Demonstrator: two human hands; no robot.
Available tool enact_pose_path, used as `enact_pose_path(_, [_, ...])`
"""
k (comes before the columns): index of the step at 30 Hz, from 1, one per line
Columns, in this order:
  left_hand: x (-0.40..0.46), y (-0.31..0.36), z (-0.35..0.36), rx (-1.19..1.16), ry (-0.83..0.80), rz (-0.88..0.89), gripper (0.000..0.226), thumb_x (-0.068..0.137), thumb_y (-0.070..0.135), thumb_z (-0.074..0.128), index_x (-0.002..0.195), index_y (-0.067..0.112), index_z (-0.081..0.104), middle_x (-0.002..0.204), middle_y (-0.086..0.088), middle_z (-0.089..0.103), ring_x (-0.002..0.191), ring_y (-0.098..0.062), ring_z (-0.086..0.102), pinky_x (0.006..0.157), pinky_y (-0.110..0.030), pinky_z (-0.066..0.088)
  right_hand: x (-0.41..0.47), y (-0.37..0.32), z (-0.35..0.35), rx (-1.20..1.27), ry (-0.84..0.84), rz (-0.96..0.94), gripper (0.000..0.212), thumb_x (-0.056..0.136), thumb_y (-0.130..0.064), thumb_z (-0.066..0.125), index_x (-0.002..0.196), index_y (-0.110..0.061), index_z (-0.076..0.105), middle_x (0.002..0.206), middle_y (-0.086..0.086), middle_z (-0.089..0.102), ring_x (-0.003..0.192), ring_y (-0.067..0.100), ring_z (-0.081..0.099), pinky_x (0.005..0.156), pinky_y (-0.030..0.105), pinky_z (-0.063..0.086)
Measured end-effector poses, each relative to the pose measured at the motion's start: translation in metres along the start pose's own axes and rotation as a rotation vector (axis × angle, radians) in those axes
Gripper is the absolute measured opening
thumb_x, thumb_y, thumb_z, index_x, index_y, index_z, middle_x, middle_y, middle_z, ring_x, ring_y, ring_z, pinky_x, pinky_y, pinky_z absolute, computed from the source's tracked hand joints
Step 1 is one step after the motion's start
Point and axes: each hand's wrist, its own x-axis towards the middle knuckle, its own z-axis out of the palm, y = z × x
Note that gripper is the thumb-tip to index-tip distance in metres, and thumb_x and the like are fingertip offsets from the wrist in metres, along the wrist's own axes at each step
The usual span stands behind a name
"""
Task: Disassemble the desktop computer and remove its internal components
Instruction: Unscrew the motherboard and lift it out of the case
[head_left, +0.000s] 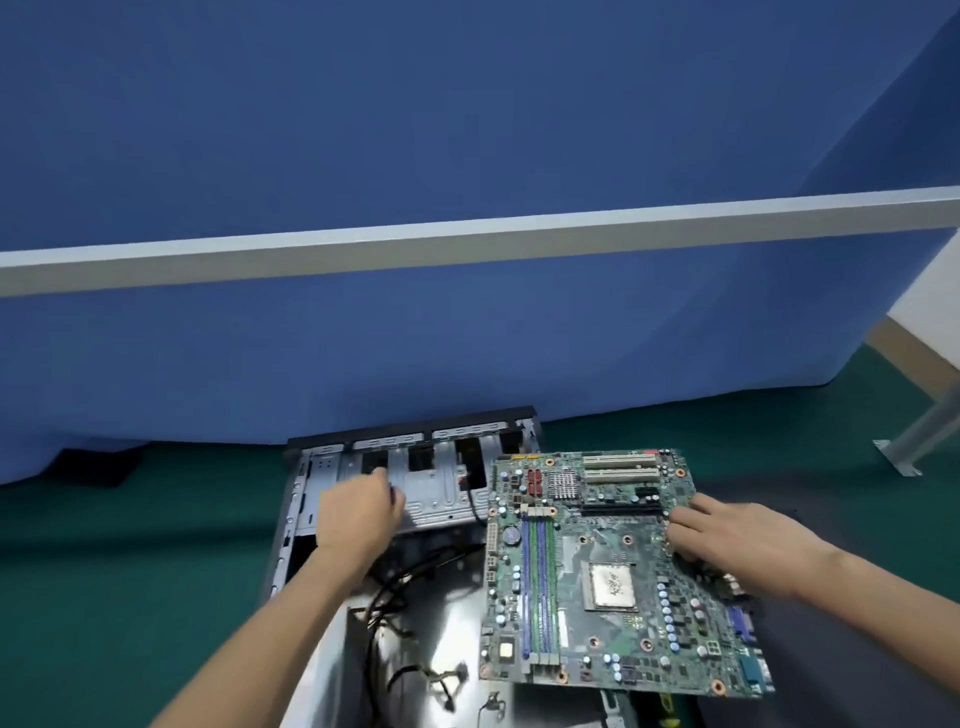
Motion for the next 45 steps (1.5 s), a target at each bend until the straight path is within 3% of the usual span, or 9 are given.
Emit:
enact_pose_path(8, [-0.03, -0.046, -0.003, 0.109, -0.077, -0.236, 0.02, 0.089, 0.019, 0.044, 0.107, 0.012, 0.051, 0.109, -0.007, 0.052, 0.098, -0.022, 0.049, 0.071, -0.027, 0.038, 0.017, -0.001, -0.003, -0.095, 0.026, -0.005, 0.058, 0.077, 0.006, 0.038, 0.127, -0.023, 0.035, 0.128, -0.009, 0.037, 0.114, 0.017, 0.035, 0.087, 0.031, 0.038])
enact_pose_path(13, [-0.03, 0.0, 0.004, -0.4, -0.245, -0.163, 0.023, 0.091, 0.022, 0.046, 0.073, 0.009, 0.053, 0.087, -0.015, 0.064, 0.083, -0.031, 0.062, 0.067, -0.032, 0.046, 0.014, -0.007, -0.007, -0.136, 0.031, 0.013, 0.056, 0.08, 0.006, 0.04, 0.129, -0.021, 0.035, 0.131, -0.006, 0.039, 0.116, 0.019, 0.035, 0.094, 0.032, 0.035])
enact_pose_path(18, [-0.038, 0.057, 0.009, -1.108, -0.58, -0.426, 0.046, 0.097, 0.04, 0.044, 0.073, 0.002, 0.057, 0.076, -0.013, 0.064, 0.063, -0.024, 0.064, 0.054, -0.03, 0.052, 0.011, -0.013, -0.004, -0.161, 0.025, 0.042, 0.051, 0.084, 0.005, 0.044, 0.13, -0.015, 0.036, 0.134, 0.002, 0.04, 0.118, 0.024, 0.037, 0.092, 0.035, 0.034])
enact_pose_path(23, [-0.049, 0.081, 0.013, -1.723, -0.841, -0.504, 0.055, 0.091, 0.043, 0.05, 0.137, 0.014, 0.042, 0.143, -0.009, 0.042, 0.132, -0.027, 0.036, 0.108, -0.043, 0.027, 0.006, -0.017, 0.001, -0.122, 0.062, 0.072, 0.05, 0.084, 0.005, 0.047, 0.128, -0.016, 0.037, 0.133, 0.002, 0.04, 0.116, 0.024, 0.037, 0.091, 0.034, 0.034])
enact_pose_path(28, [-0.064, 0.103, -0.004, -1.526, -0.848, -0.532, 0.072, 0.081, 0.056, 0.06, 0.141, 0.025, 0.037, 0.152, -0.006, 0.027, 0.139, -0.027, 0.022, 0.112, -0.047, 0.012, -0.005, -0.011, 0.012, -0.074, 0.108, 0.055, 0.051, 0.081, 0.006, 0.047, 0.125, -0.018, 0.037, 0.131, 0.001, 0.04, 0.113, 0.022, 0.037, 0.091, 0.034, 0.034])
enact_pose_path(30, [-0.067, 0.11, -0.013, -1.531, -0.862, -0.529, 0.061, 0.071, 0.05, 0.069, 0.122, 0.018, 0.058, 0.128, -0.007, 0.055, 0.116, -0.023, 0.048, 0.107, -0.044, 0.027, -0.016, -0.001, 0.019, -0.057, 0.11, 0.044, 0.053, 0.08, 0.005, 0.05, 0.125, -0.018, 0.038, 0.133, 0.001, 0.039, 0.113, 0.023, 0.038, 0.092, 0.034, 0.035])
enact_pose_path(33, [-0.07, 0.131, -0.036, -1.586, -0.817, -0.477, 0.036, 0.066, 0.037, 0.072, 0.091, 0.011, 0.065, 0.078, 0.001, 0.067, 0.064, -0.008, 0.051, 0.066, -0.026, 0.044, -0.034, 0.016, 0.035, -0.051, 0.223, 0.012, 0.052, 0.071, -0.004, 0.07, 0.116, -0.017, 0.05, 0.123, 0.003, 0.051, 0.104, 0.023, 0.049, 0.084, 0.033, 0.044])
enact_pose_path(40, [-0.092, 0.233, -0.082, -1.3, -0.406, -0.391, 0.026, 0.087, 0.024, 0.064, 0.092, 0.001, 0.056, 0.075, -0.007, 0.054, 0.061, -0.017, 0.046, 0.054, -0.025, 0.037, -0.075, 0.051, 0.086, 0.018, 0.186, 0.017, 0.051, 0.08, -0.008, 0.054, 0.127, -0.02, 0.036, 0.133, 0.001, 0.036, 0.118, 0.023, 0.036, 0.096, 0.033, 0.033])
enact_pose_path(45, [-0.11, 0.31, -0.068, -1.266, -0.335, -0.504, 0.028, 0.09, 0.024, 0.061, 0.096, 0.001, 0.047, 0.072, -0.003, 0.044, 0.066, -0.015, 0.043, 0.065, -0.03, 0.037, -0.114, 0.076, 0.09, 0.447, 0.286, 0.137, 0.036, 0.084, -0.027, 0.048, 0.12, -0.025, 0.047, 0.123, -0.008, 0.044, 0.116, 0.014, 0.04, 0.097, 0.026, 0.034])
